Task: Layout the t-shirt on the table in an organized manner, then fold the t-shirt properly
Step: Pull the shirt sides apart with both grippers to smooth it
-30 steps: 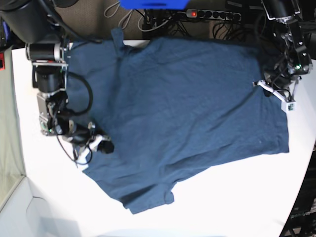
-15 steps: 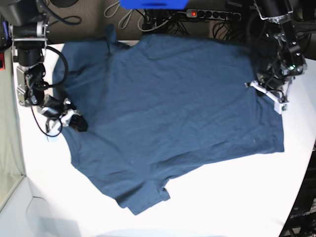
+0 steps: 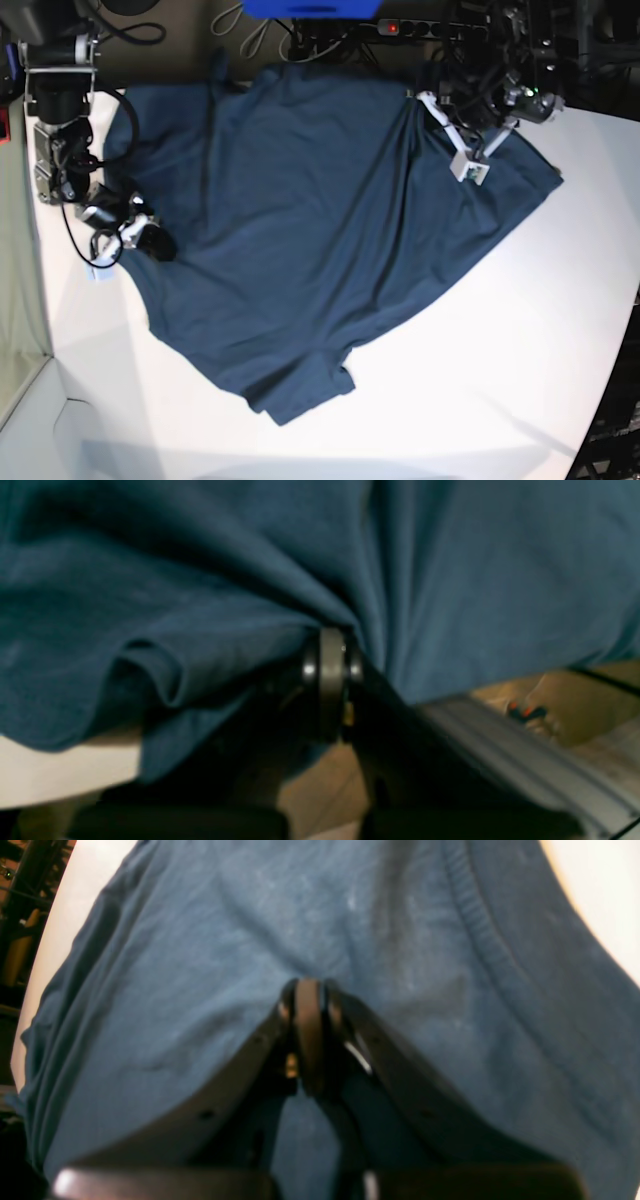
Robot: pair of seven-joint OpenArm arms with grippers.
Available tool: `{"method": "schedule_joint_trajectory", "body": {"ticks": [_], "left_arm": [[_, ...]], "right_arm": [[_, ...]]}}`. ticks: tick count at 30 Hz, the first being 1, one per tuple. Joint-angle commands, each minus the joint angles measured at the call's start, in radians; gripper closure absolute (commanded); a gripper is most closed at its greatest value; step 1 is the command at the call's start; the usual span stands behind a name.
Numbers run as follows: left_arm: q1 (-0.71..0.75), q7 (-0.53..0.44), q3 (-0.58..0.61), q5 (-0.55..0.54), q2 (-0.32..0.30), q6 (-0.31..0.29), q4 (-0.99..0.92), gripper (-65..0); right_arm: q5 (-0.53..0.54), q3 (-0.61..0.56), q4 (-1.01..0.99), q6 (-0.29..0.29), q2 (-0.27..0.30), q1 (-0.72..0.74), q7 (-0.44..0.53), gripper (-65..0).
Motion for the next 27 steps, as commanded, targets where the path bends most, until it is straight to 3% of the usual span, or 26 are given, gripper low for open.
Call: {"method": "schedule_joint_trajectory", "body": {"ticks": [1,8,14,17,22,27], "left_arm": [[0.020,0.068,-0.003,0.072,-0.024,0.015,-0.002,0.0],[0.009,0.068,-0.005,0.072,-0.044,0.015,0.034,0.0],[0.014,0.070,-0.008,0.072,-0.071,0.015,0.178,0.0],[0.001,0.059,-0.086,0.072,-0.070,0.015,0.181,0.0],[-0.097,0.041,-0.178,0.072,-0.077,0.015,0.018,0.0],[-0.174,-0.042,-0.160,0.074,-0.116,0.015,-0.193,0.0]], "right_arm": [[-0.115,-0.010,-0.005,-0.054,-0.003,-0.014,-0.124,-1.0],[-0.115,-0.013,0.090,-0.054,-0.004,-0.026,-0.139,-1.0],[-0.115,-0.009,0.097,-0.054,-0.004,-0.023,-0.162,-1.0],[-0.115,-0.009,0.097,-0.054,-0.004,-0.023,-0.162,-1.0],[-0.115,-0.009,0.097,-0.054,-0.006,-0.023,-0.162,-1.0],[-0.115,-0.009,0.097,-0.054,-0.006,-0.023,-0.162,-1.0]]}}
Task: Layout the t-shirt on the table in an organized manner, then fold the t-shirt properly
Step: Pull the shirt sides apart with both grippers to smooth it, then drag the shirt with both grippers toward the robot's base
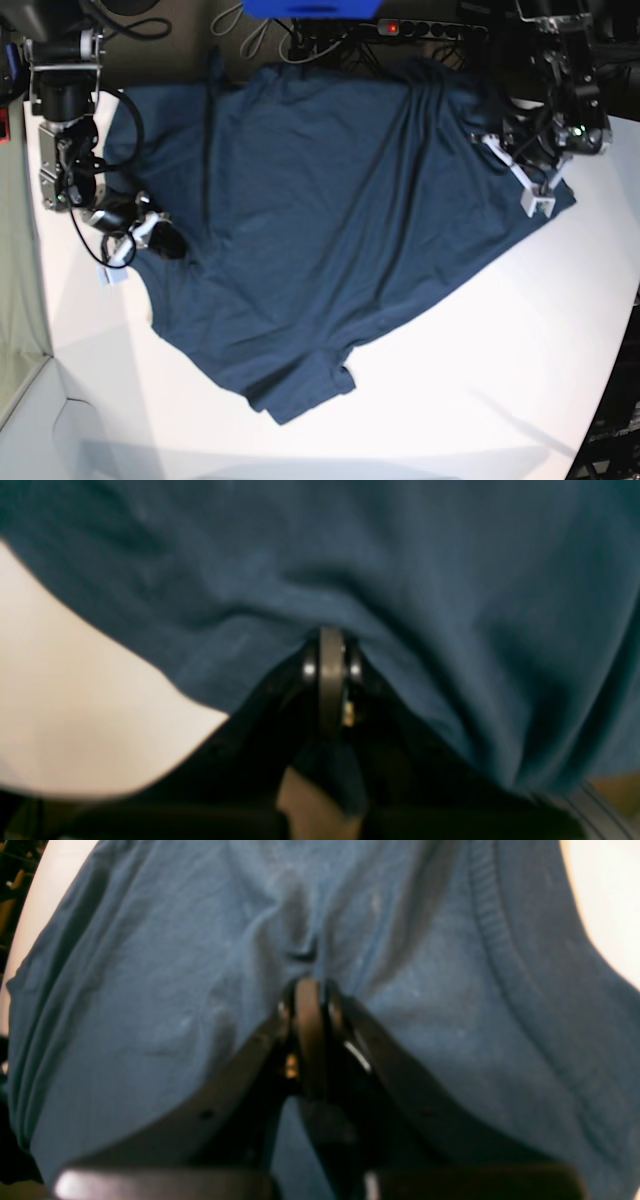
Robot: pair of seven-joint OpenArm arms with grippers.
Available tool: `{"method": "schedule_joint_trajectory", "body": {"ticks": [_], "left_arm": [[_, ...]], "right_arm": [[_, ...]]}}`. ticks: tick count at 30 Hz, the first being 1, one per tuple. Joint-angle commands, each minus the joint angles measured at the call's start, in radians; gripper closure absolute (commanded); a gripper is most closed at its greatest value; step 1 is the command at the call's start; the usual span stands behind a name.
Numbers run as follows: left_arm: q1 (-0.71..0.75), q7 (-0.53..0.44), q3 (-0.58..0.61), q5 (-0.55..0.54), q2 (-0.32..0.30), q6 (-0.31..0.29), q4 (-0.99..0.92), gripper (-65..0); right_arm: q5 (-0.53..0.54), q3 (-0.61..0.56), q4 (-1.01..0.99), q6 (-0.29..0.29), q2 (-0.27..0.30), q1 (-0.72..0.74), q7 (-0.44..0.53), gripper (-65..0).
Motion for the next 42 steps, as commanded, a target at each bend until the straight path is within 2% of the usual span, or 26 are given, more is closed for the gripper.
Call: {"method": "schedule_joint_trajectory", "body": {"ticks": [1,7,13,15,21,26,29,34,37,39,42], "left_arm": [[-0.015,-0.002,0.012,0.032,-0.013,0.007,-0.041,0.0],[-0.125,-0.147,0.025,0.036,-0.083,0.007,-0.280,0.0],[-0.291,-0.246,0.029,0.036,-0.155,0.007,-0.486,0.0],[-0.357,-0.293,0.074,0.036,-0.176,0.007,-0.543,0.0],[-0.540,-0.457,0.304,0.036,-0.228,0.007,-0.710,0.0],[-0.672,-0.516,0.342,0.036,-0.242,0.007,-0.828,0.0],[-0.711,-0.514,0.341,0.035,-0.265,0.007,-0.830,0.0],[-0.721,-0.499,0.338,0.029,-0.307,0.007,-0.736,0.0],[-0.675,-0.379,0.325,0.026,-0.326,0.007,-0.630,0.0],[-0.619,-0.285,0.272,0.026,-0.320,0.007,-0.535,0.0],[-0.487,-0.153,0.141,0.026,-0.259,0.007,-0.363,0.0]], "right_arm": [[-0.077,-0.005,-0.006,-0.028,0.006,-0.006,-0.086,-1.0],[-0.077,-0.005,-0.006,-0.028,0.008,-0.006,-0.088,-1.0],[-0.077,-0.007,-0.006,-0.028,0.008,-0.006,-0.097,-1.1],[-0.077,-0.005,-0.006,-0.028,0.008,-0.006,-0.118,-1.0],[-0.077,-0.005,-0.006,-0.028,0.008,-0.023,-0.137,-1.0],[-0.077,-0.003,-0.005,-0.028,0.010,-0.052,-0.137,-1.0],[-0.076,0.030,0.012,-0.028,0.014,-0.080,-0.134,-1.0],[-0.076,0.158,0.205,-0.028,0.010,-0.143,-0.135,-1.0],[-0.076,0.198,0.363,-0.028,-0.012,-0.160,-0.135,-1.2],[-0.077,0.208,0.433,-0.028,-0.027,-0.155,-0.135,-1.4],[-0.077,0.207,0.472,-0.028,-0.044,-0.123,-0.137,-1.5]]}}
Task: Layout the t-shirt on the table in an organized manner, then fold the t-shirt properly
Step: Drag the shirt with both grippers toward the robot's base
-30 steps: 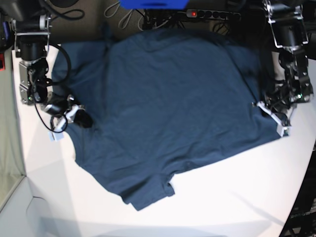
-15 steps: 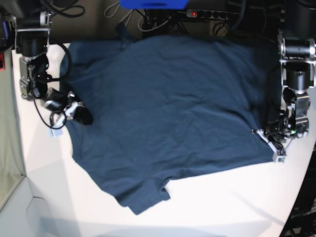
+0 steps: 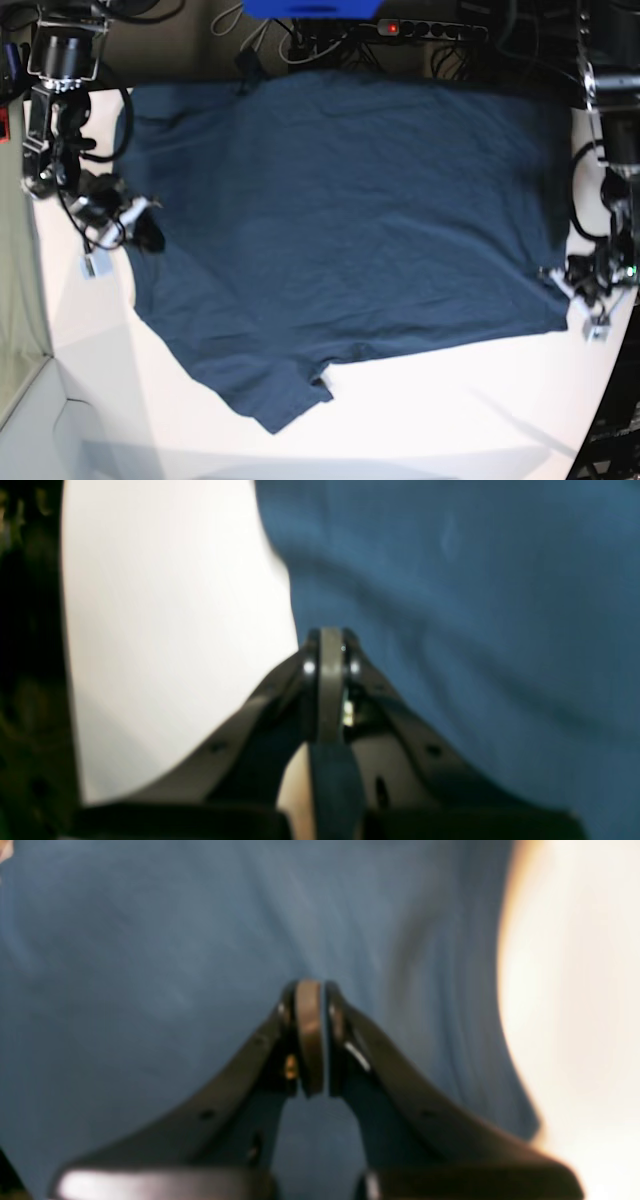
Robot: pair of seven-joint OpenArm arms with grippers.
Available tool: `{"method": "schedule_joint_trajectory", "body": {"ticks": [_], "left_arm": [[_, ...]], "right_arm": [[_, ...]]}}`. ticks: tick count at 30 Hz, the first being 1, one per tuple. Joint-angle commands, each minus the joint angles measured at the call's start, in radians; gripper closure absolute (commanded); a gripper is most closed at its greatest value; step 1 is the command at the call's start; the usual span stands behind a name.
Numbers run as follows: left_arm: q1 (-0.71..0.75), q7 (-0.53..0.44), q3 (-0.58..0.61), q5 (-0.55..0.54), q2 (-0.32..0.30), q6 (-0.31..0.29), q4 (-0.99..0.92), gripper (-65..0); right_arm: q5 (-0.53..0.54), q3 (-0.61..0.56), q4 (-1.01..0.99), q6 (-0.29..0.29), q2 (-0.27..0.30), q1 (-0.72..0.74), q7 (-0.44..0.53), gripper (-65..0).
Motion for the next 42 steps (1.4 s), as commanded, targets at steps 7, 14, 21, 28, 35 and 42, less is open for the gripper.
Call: {"method": "schedule_joint_trajectory", "body": {"ticks": [7,14,21,28,35,42], "left_arm": [[0.335,0.055,-0.170,-0.007,0.149,-0.001,0.297,0.0],[0.467,-0.052,-0.171,-0.007,0.173,-0.001,0.263,0.0],[0.400,-0.199,-0.162,-0.005,0.133,-0.001,0.030,0.0],[0.245,-0.261,-0.161,-0.005,0.081,-0.001,-0.142,0.0],[0.108,-0.253,-0.159,0.039,0.090,-0.001,-0.151,0.0],[0.051,-0.261,-0.050,0.067,0.115,-0.001,-0.151,0.0]], "right_arm": [[0.011,-0.011,0.015,0.006,-0.047,0.102,-0.104,-1.5],[0.009,-0.153,0.015,0.006,-0.059,0.092,-0.105,-1.5],[0.009,-0.196,-0.138,0.006,-0.059,0.142,-0.050,-1.5],[-0.153,-0.193,-0.370,0.006,-0.053,0.247,0.088,-1.5],[-0.281,-0.169,-0.485,0.006,-0.051,0.354,0.149,-1.5],[-0.413,-0.061,-0.543,0.006,-0.051,0.415,0.165,-1.5]]}}
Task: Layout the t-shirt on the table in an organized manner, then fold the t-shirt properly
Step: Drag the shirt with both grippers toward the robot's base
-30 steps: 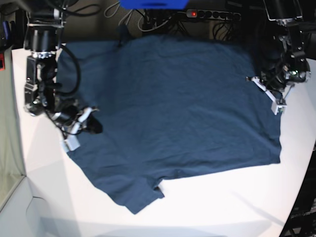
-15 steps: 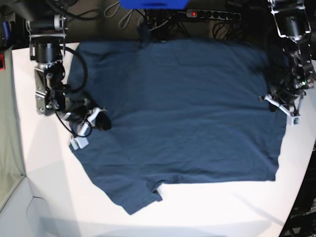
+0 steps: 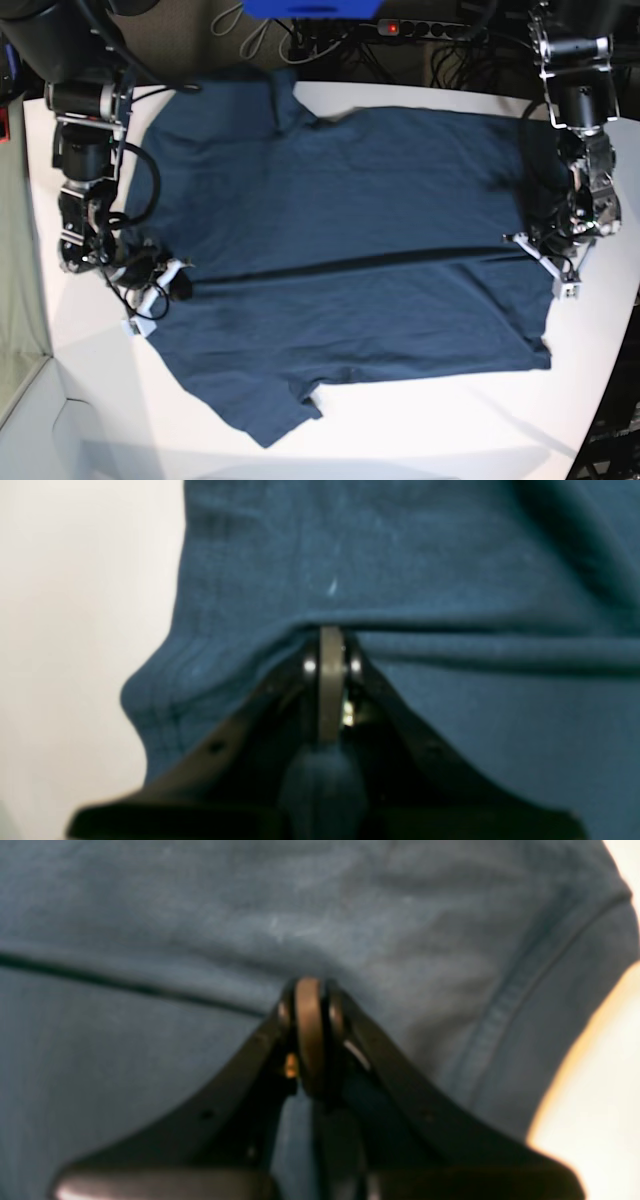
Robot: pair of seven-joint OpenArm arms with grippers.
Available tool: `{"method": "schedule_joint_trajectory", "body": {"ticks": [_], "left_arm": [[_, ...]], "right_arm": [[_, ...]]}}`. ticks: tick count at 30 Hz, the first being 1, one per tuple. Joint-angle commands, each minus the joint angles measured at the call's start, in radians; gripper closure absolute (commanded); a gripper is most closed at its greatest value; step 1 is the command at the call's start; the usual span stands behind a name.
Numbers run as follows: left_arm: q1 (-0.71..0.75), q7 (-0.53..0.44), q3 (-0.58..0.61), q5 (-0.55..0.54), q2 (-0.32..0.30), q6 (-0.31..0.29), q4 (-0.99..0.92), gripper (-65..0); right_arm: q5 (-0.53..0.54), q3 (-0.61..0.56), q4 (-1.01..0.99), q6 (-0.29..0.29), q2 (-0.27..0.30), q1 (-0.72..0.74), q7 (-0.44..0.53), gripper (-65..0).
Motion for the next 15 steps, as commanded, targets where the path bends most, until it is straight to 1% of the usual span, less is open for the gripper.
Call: {"method": "schedule_joint_trajectory", "body": {"ticks": [1,4,6,8,11,13,15], "left_arm": [[-0.011,0.015,0.003,0.006,-0.015,-0.002,0.008,0.0],[-0.036,0.015,0.043,-0.002,-0.013,-0.002,0.008,0.0],[-0.045,0.017,0.064,-0.003,-0.013,-0.002,0.009,0.0],[-0.045,0.026,0.064,-0.005,-0.013,-0.002,0.023,0.0],[-0.037,0.030,0.060,-0.006,-0.013,-0.002,0.102,0.0],[-0.016,0.073,0.058,-0.006,-0.015,-0.002,0.158,0.0],[0.018,0.148,0.035,-0.019,-0.019,-0.002,0.240,0.0]], "right_arm": [[-0.028,0.014,0.009,-0.007,0.015,0.023,0.011,-1.5],[-0.083,0.028,0.005,-0.007,0.013,0.039,0.052,-1.5],[-0.106,0.029,0.005,-0.007,0.013,0.043,0.052,-1.5],[-0.108,0.029,0.011,-0.007,0.013,0.045,0.051,-1.3],[-0.088,0.038,0.064,-0.007,0.018,0.035,0.041,-1.1],[-0.079,0.072,0.127,-0.007,0.025,0.008,0.014,-1.1],[-0.060,0.092,0.221,-0.007,0.019,-0.026,-0.023,-1.2]]}}
